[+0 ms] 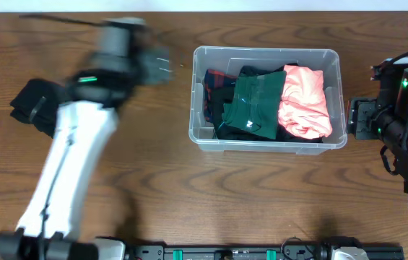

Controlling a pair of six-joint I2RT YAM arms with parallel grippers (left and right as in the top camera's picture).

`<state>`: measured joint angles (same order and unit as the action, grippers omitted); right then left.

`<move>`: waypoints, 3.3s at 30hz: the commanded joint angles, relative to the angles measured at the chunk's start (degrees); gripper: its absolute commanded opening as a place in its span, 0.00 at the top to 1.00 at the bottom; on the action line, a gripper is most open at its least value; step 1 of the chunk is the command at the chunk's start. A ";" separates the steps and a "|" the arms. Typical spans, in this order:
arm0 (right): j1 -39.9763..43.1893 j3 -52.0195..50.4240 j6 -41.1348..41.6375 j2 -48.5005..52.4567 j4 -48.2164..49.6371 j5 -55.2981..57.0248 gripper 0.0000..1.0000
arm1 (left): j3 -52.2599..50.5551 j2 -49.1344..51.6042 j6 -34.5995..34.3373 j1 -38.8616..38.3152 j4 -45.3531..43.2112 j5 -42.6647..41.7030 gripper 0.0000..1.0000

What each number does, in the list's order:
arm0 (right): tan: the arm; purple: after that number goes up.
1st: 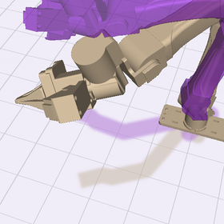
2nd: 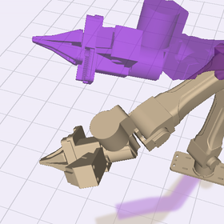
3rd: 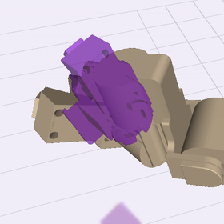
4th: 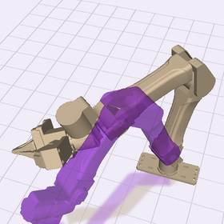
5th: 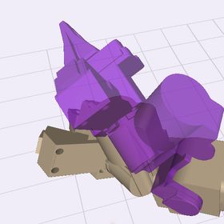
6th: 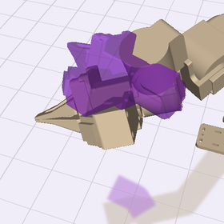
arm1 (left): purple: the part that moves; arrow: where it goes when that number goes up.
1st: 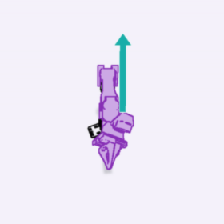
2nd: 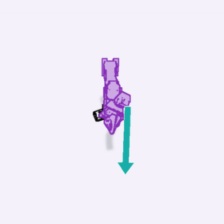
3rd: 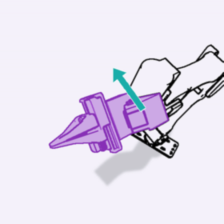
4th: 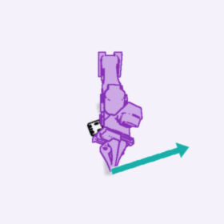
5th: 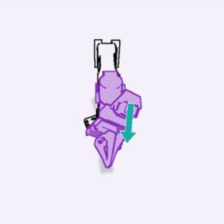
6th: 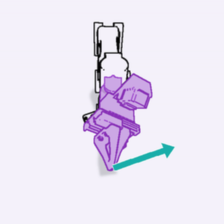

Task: Pack container
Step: 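Grasp the black garment on the left with the left gripper, then place the black garment into the bin's left side and release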

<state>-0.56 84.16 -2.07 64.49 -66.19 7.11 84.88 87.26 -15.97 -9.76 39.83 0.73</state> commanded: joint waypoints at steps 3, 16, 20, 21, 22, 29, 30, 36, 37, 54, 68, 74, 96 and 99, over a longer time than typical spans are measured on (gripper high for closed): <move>0.39 -0.20 0.76 -0.07 -0.07 -0.11 0.26 | 0.04 0.61 1.55 22.18 2.95 0.94 0.02; 0.39 -0.28 0.74 0.83 -0.04 -1.18 0.26 | 0.04 24.79 1.33 47.41 -0.94 -18.80 0.02; 0.39 -0.28 0.74 0.90 -0.07 -1.16 0.26 | 0.04 30.42 1.31 47.95 -3.58 -19.80 0.02; 0.39 -0.28 0.74 0.90 -0.07 -1.18 0.26 | 0.04 31.65 1.36 47.80 -4.31 -20.28 0.02; 0.39 -0.28 0.74 0.90 -0.07 -1.18 0.26 | 0.04 32.59 1.36 47.67 -4.94 -21.22 0.02; 0.39 -0.28 0.74 0.90 -0.09 -1.18 0.26 | 0.07 35.08 1.40 47.23 -7.56 -29.07 0.39; 0.39 -0.28 0.74 0.90 -0.11 -1.16 0.27 | 0.07 34.88 1.60 47.23 -7.54 -30.23 0.60; 0.39 -0.28 0.74 0.90 -0.37 -1.16 0.27 | 0.07 31.63 2.62 47.15 -6.58 -39.60 0.94; 0.39 -0.28 0.74 0.90 -0.46 -1.16 0.27 | 0.07 30.23 2.62 46.93 -6.08 -40.98 0.94; 0.39 -0.28 0.74 0.90 -0.48 -1.16 0.27 | 0.07 5.20 4.42 8.35 -3.13 -42.71 0.94; 0.39 -0.28 0.74 0.90 -0.87 -1.16 0.27 | 0.13 7.52 14.99 -5.25 10.91 -45.57 0.94; 0.39 -0.33 0.74 0.90 -0.92 -1.16 0.27 | 0.98 7.89 18.36 -5.27 11.52 -44.54 0.94; 0.39 -0.39 0.72 0.90 -1.11 -1.16 0.28 | 15.50 27.85 18.29 -5.09 17.16 -41.94 0.02; 0.39 -0.39 0.74 0.90 -1.11 -1.16 0.28 | 17.11 26.71 18.32 -4.87 21.70 -37.18 0.02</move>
<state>-0.56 84.14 -1.93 65.25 -67.24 6.02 100.38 114.63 1.74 -15.44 58.74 -43.31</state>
